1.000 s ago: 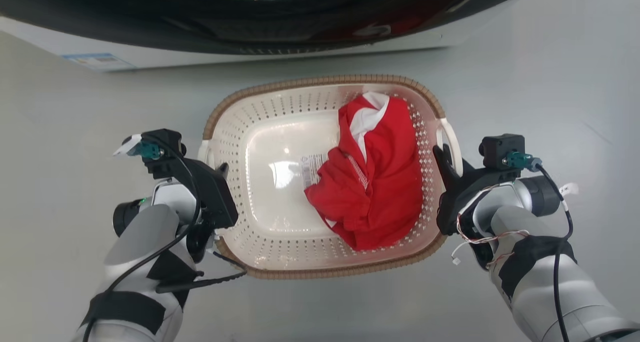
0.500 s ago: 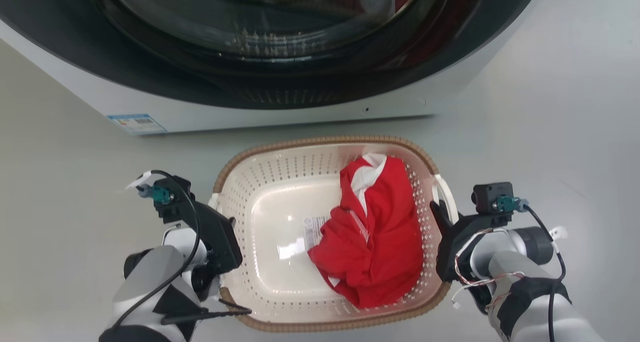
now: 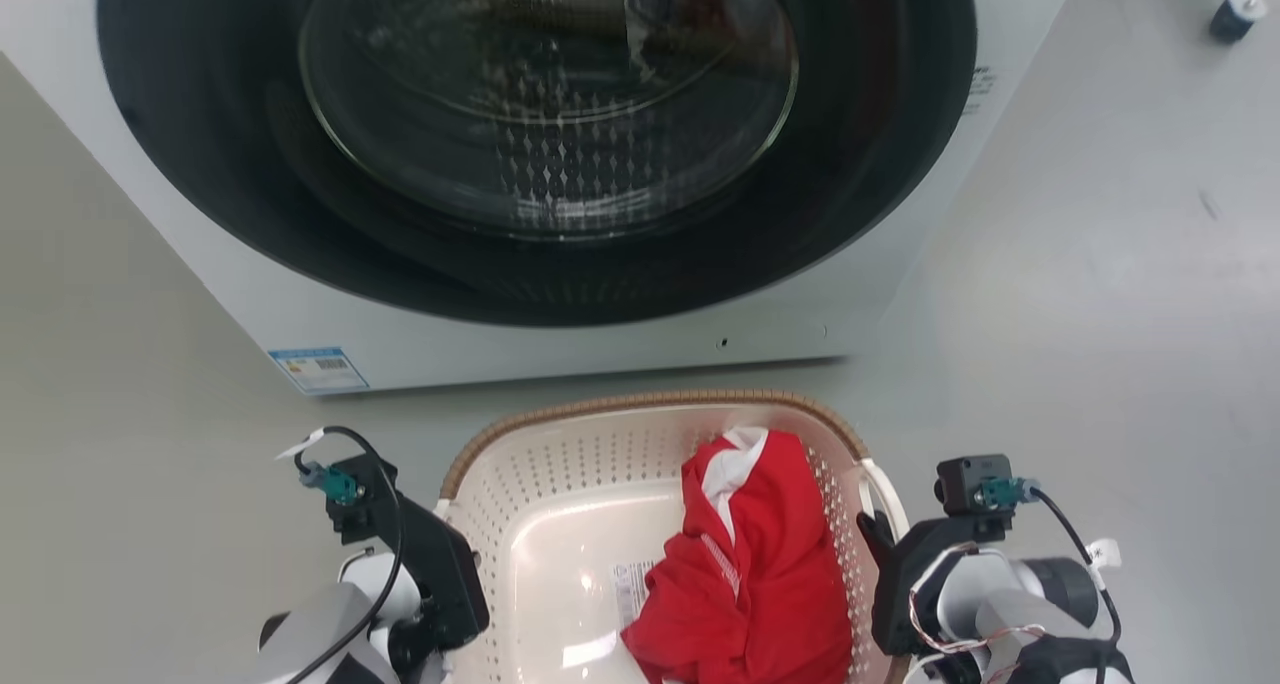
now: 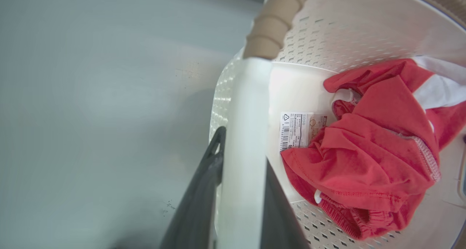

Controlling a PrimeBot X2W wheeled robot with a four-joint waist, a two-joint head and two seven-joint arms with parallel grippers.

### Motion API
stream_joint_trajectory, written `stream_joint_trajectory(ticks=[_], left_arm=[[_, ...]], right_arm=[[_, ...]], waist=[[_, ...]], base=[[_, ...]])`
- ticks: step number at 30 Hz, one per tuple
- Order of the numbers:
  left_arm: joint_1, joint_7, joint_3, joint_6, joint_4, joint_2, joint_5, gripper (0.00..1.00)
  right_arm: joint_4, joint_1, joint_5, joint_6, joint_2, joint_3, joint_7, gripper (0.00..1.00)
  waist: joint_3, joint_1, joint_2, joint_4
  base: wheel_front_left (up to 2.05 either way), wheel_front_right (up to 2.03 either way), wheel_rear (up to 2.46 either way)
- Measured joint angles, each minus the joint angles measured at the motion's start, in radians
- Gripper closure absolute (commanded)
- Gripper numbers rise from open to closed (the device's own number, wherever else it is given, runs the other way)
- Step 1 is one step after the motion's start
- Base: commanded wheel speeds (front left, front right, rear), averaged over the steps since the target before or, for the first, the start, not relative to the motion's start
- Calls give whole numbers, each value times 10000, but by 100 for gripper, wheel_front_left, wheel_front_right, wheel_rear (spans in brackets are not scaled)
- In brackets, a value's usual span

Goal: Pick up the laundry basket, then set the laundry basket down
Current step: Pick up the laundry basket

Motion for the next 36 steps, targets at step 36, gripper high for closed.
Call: stream_joint_trajectory(ticks=[36], left_arm=[[1871, 1386, -163, 17, 92, -10, -543, 100]], right_arm=[[13, 1746, 1308, 27, 71, 257, 1931, 100]], waist=[[-3008, 2, 1, -235]], base=[[0, 0, 0]])
